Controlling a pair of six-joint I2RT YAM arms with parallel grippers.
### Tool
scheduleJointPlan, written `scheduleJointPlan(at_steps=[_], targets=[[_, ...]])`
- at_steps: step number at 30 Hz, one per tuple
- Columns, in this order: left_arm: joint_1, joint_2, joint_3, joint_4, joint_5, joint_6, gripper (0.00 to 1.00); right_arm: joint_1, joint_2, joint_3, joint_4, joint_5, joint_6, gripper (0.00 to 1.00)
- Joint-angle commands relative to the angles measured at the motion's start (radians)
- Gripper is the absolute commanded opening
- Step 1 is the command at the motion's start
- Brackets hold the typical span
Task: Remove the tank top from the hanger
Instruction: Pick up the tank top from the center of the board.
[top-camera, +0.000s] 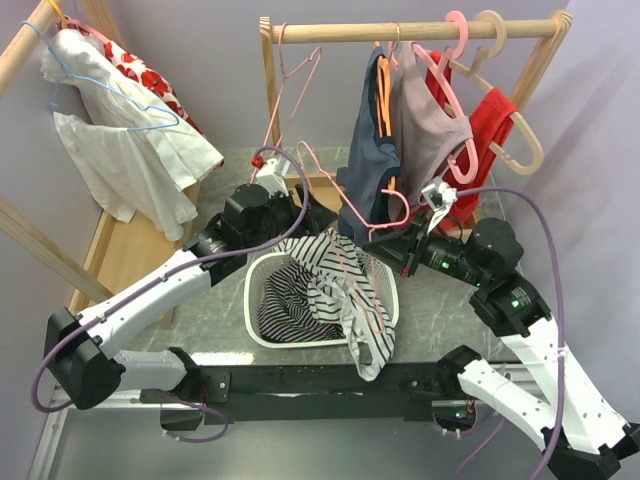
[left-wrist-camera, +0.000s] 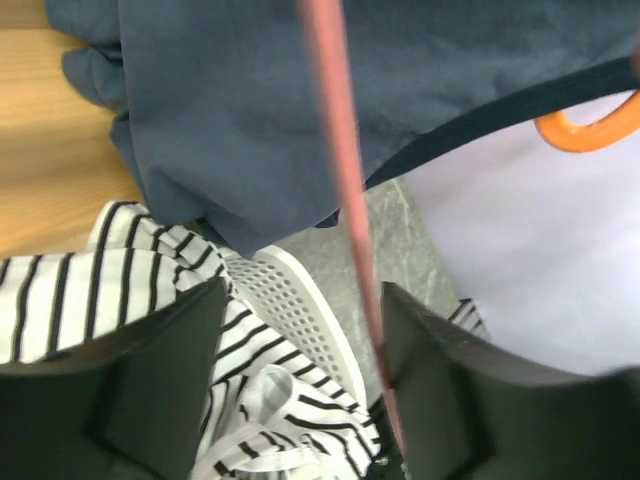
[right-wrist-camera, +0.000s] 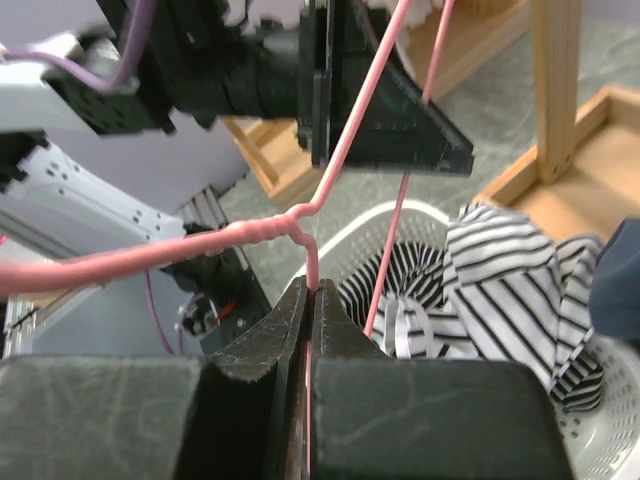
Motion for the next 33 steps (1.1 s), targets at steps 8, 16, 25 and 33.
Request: scheduleJointPlan(at_steps=[8,16,25,33], targets=[[0.005,-0.158,-0.053,-0.013,-0.051,0.093,0.94,0.014,0.050,0.200,-0.096,0.200,-0.004,0.00],[0.005,-0.243,-0.086,-0.015,-0.014,0.148,0.98,0.050,0.148,0.302,-0.180,0.394,-0.051,0.00],[0.004,-0.269,-0.092,0.013,0.045,0.208,1.00,0.132,0.275,0.417,-0.234,0.524,-0.077,0.00],[0.000,-0.200,-0.124,0.024,0.182,0.238,1.00,0.177,0.462,0.656,-0.324,0.630,-0.068,0.00]])
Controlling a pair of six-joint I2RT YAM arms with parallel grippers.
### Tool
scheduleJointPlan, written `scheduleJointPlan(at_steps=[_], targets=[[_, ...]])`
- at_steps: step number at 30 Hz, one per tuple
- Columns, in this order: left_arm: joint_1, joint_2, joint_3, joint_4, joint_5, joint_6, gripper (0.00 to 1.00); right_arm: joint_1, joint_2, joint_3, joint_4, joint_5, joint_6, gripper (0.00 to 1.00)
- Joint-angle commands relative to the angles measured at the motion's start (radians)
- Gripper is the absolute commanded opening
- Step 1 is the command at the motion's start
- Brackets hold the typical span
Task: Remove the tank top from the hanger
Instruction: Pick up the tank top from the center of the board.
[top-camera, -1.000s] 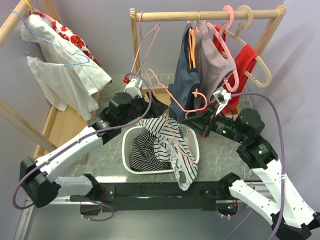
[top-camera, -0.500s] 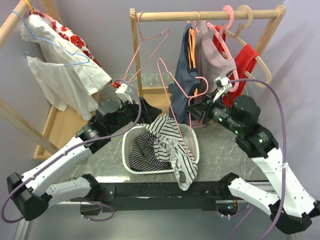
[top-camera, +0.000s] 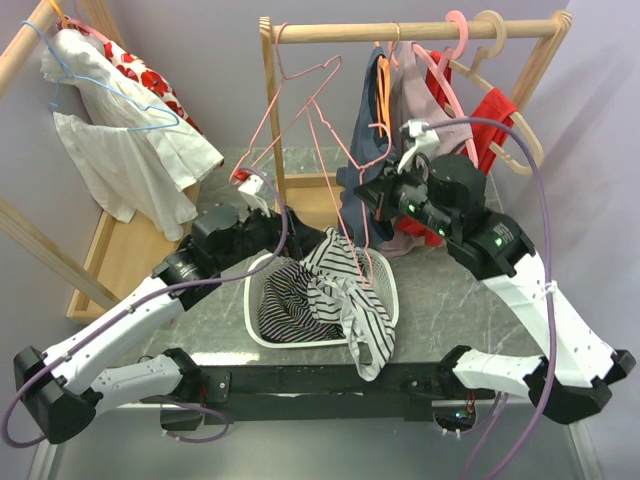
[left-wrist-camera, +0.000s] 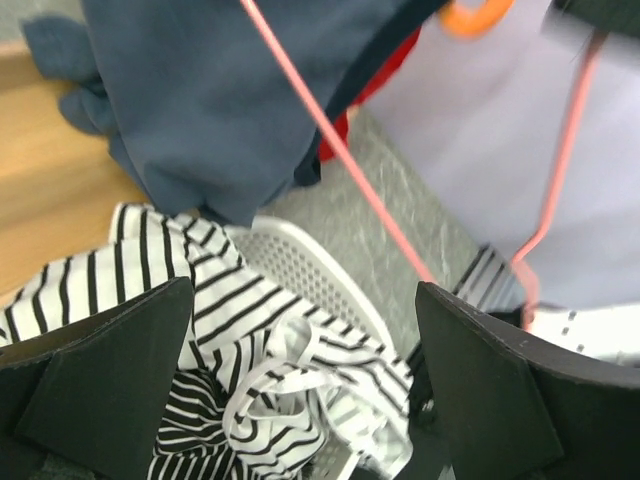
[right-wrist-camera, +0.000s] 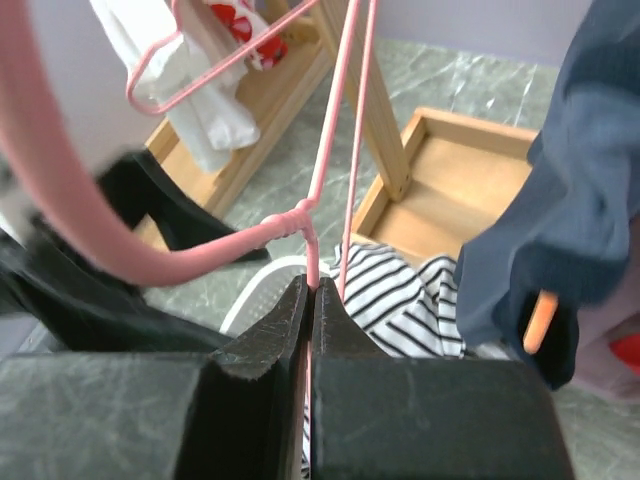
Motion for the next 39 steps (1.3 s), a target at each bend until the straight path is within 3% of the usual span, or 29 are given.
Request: scheduleJointPlan(at_steps=[1,8,17,21,28,30,31,32,34,35,37,39], targets=[[-0.007,0.068,0.009,0.008,0.108,0.060,0.99,0.017,0.087,0.159,-0.037,0.084,-0.012,0.00],[-0.095,0.165,0.071,-0.183,0.085,0.149,0.99,0.020,0.179,0.260,-0.062,0.127,-0.017,0.00],[-0.116,0.157,-0.073,-0.125,-0.031,-0.028,0.99,0.020,0.217,0.340,-0.074,0.153,-0.045,0.00],[-0.139,0.238,-0.086,-0.075,-0.089,-0.104,0.99,0.018,0.210,0.343,-0.065,0.162,-0.048,0.00],[-0.164,0.372,-0.037,0.014,-0.027,-0.098,0.99,0.020,0.201,0.334,-0.053,0.152,-0.052,0.00],[-0.168,0.407,-0.022,-0.012,-0.017,-0.078,0.82,0.018,0.190,0.321,-0.042,0.161,-0.054,0.00],[-0.168,0.409,-0.023,-0.016,-0.019,-0.074,0.66,0.018,0.179,0.317,-0.034,0.164,-0.055,0.00],[-0.168,0.401,-0.029,-0.015,-0.024,-0.073,0.40,0.018,0.173,0.308,-0.033,0.170,-0.057,0.00],[-0.168,0.369,-0.048,-0.015,-0.045,-0.074,0.24,0.018,0.159,0.300,-0.027,0.182,-0.060,0.00],[-0.168,0.360,-0.045,-0.024,-0.053,-0.070,0.09,0.017,0.153,0.295,-0.024,0.185,-0.063,0.00],[-0.168,0.332,-0.029,-0.068,-0.097,-0.053,0.01,0.015,0.144,0.289,-0.018,0.196,-0.061,0.00],[-0.168,0.276,-0.023,-0.102,-0.129,-0.035,0.01,0.015,0.138,0.285,-0.014,0.196,-0.061,0.00]])
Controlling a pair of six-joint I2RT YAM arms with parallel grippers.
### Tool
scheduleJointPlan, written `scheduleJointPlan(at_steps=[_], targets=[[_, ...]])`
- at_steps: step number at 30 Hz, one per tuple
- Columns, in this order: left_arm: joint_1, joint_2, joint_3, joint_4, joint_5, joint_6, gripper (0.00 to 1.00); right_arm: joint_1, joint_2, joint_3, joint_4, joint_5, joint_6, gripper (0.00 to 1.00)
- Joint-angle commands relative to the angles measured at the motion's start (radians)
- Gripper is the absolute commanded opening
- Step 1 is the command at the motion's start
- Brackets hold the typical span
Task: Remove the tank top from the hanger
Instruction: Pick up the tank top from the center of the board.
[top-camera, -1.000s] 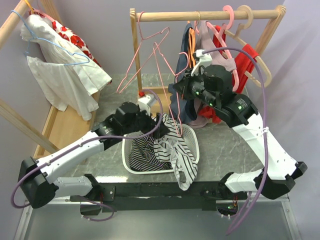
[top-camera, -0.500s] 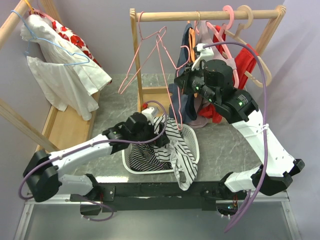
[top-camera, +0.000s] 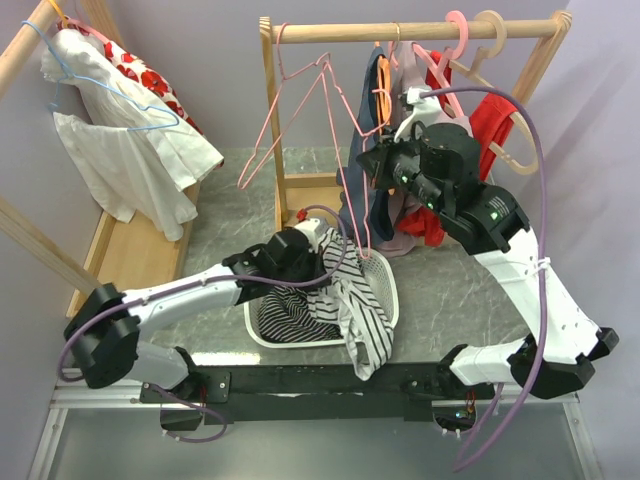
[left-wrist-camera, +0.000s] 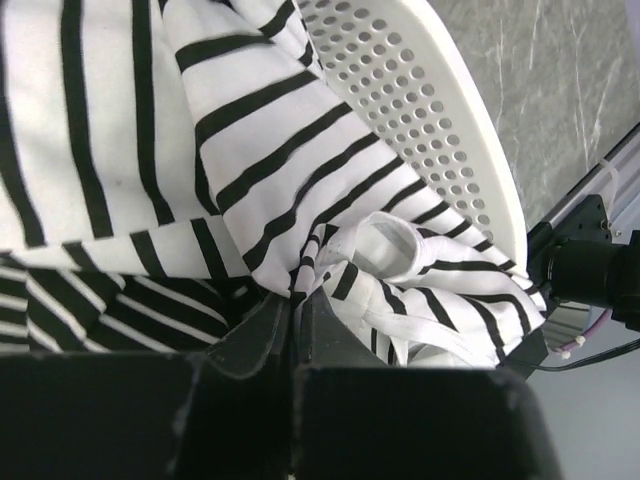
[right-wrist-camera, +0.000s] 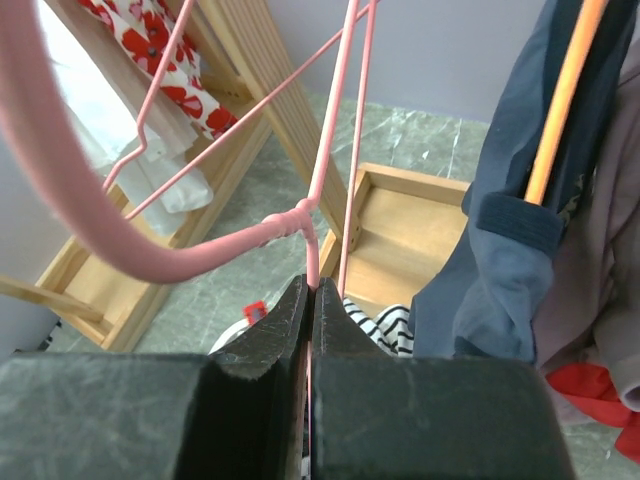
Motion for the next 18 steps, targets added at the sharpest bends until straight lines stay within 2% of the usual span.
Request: scheduleJointPlan(at_steps=[1,5,11,15,18], targets=[[-0.005,-0.135,0.050,-0.047,-0.068,0.058,0.01,-0.001,-0.050,-0.010,0.066,0.029,-0.014,0.00],[-0.004,-0.316,0.096,-0.122,-0.115,0.135,0.01,-0.004,-0.057,-0.033,0.069,0.035,-0.006,0.00],[-0.002,-0.482,0.227,-0.255,-0.143,0.236,0.01,-0.011,-0.063,-0.054,0.074,0.035,-0.009,0.00],[-0.004,-0.485,0.340,-0.335,-0.102,0.267,0.01,-0.015,-0.070,-0.065,0.086,0.038,-0.006,0.00],[-0.002,-0.459,0.353,-0.372,-0.082,0.276,0.01,-0.016,-0.074,-0.070,0.092,0.038,-0.005,0.00]])
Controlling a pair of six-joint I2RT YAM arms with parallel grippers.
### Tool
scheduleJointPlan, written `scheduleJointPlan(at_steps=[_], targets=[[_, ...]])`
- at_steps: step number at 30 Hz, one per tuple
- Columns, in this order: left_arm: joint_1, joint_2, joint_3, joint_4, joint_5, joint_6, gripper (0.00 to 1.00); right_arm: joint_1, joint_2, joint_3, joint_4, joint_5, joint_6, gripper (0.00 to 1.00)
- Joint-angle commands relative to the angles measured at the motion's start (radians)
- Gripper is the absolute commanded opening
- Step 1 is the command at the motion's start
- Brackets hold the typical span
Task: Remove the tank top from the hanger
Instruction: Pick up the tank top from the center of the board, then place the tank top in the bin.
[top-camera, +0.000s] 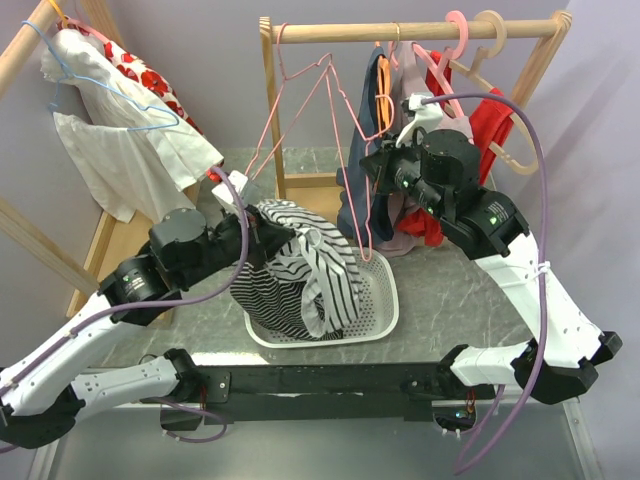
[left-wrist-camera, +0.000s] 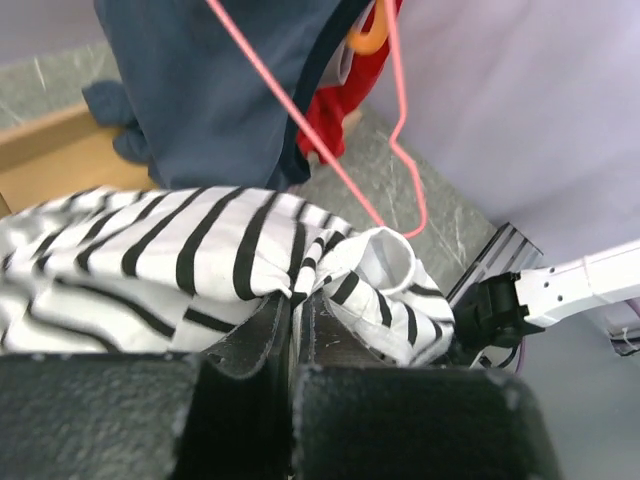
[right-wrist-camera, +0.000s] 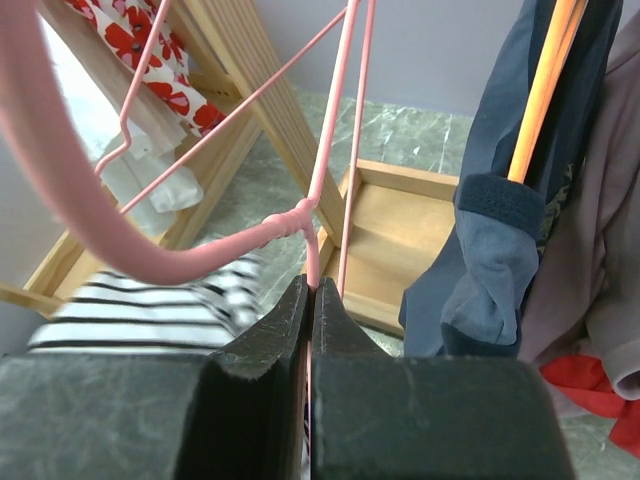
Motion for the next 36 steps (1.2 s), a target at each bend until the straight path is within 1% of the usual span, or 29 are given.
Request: scheduleJointPlan(at_steps=[1,2,5,6,9,10,12,13,17,19,21,25,26,27,29,30,32,33,34,36], targets=[[-0.002,0.036,0.035,-0.067,0.030,0.051,0.01,-0.008,-0.031,-0.006,0.067,0.022,-0.005,0.00],[-0.002,0.047,0.022,-0.070,0.030,0.048,0.01,-0.008,-0.033,-0.006,0.069,0.024,-0.005,0.00],[-0.001,0.055,-0.075,-0.009,0.058,0.024,0.01,-0.010,-0.035,-0.013,0.069,0.022,-0.008,0.00],[-0.001,0.055,-0.162,0.076,0.050,0.010,0.01,-0.010,-0.038,-0.016,0.069,0.021,-0.008,0.00],[-0.001,0.065,-0.308,0.209,0.056,-0.075,0.01,-0.013,-0.044,-0.039,0.078,0.018,-0.005,0.00],[-0.002,0.088,-0.320,0.256,0.070,-0.107,0.01,-0.015,-0.045,-0.040,0.079,0.014,-0.001,0.00],[-0.008,0.119,-0.342,0.296,0.096,-0.148,0.01,-0.016,-0.054,-0.054,0.085,0.011,0.004,0.00],[-0.011,0.156,-0.342,0.318,0.151,-0.154,0.01,-0.016,-0.059,-0.060,0.088,0.011,0.005,0.00],[-0.067,0.237,-0.325,0.352,0.211,-0.153,0.01,-0.018,-0.073,-0.077,0.104,0.013,0.007,0.00],[-0.071,0.295,-0.310,0.387,0.310,-0.161,0.01,-0.018,-0.071,-0.083,0.110,0.013,0.008,0.00],[-0.077,0.337,-0.292,0.431,0.363,-0.174,0.01,-0.018,-0.077,-0.091,0.116,0.019,0.012,0.00],[-0.079,0.499,-0.242,0.412,0.458,-0.162,0.01,-0.022,-0.090,-0.103,0.121,0.039,0.012,0.00],[-0.077,0.524,-0.229,0.395,0.457,-0.156,0.01,-0.025,-0.090,-0.103,0.119,0.042,0.010,0.00],[-0.079,0.541,-0.201,0.343,0.434,-0.155,0.01,-0.025,-0.091,-0.100,0.116,0.042,0.005,0.00],[-0.079,0.526,-0.213,0.341,0.417,-0.147,0.01,-0.028,-0.087,-0.095,0.110,0.041,0.002,0.00],[-0.077,0.501,-0.228,0.326,0.349,-0.151,0.01,-0.030,-0.087,-0.088,0.104,0.037,-0.001,0.00],[-0.076,0.400,-0.251,0.306,0.264,-0.150,0.53,-0.031,-0.082,-0.083,0.101,0.034,-0.002,0.00],[-0.076,0.362,-0.265,0.294,0.169,-0.142,0.63,-0.033,-0.082,-0.083,0.099,0.031,-0.004,0.00],[-0.077,0.292,-0.267,0.251,0.111,-0.135,0.71,-0.033,-0.081,-0.083,0.099,0.030,-0.004,0.00],[-0.077,0.224,-0.273,0.229,0.043,-0.107,0.79,-0.033,-0.078,-0.088,0.102,0.025,-0.002,0.00]])
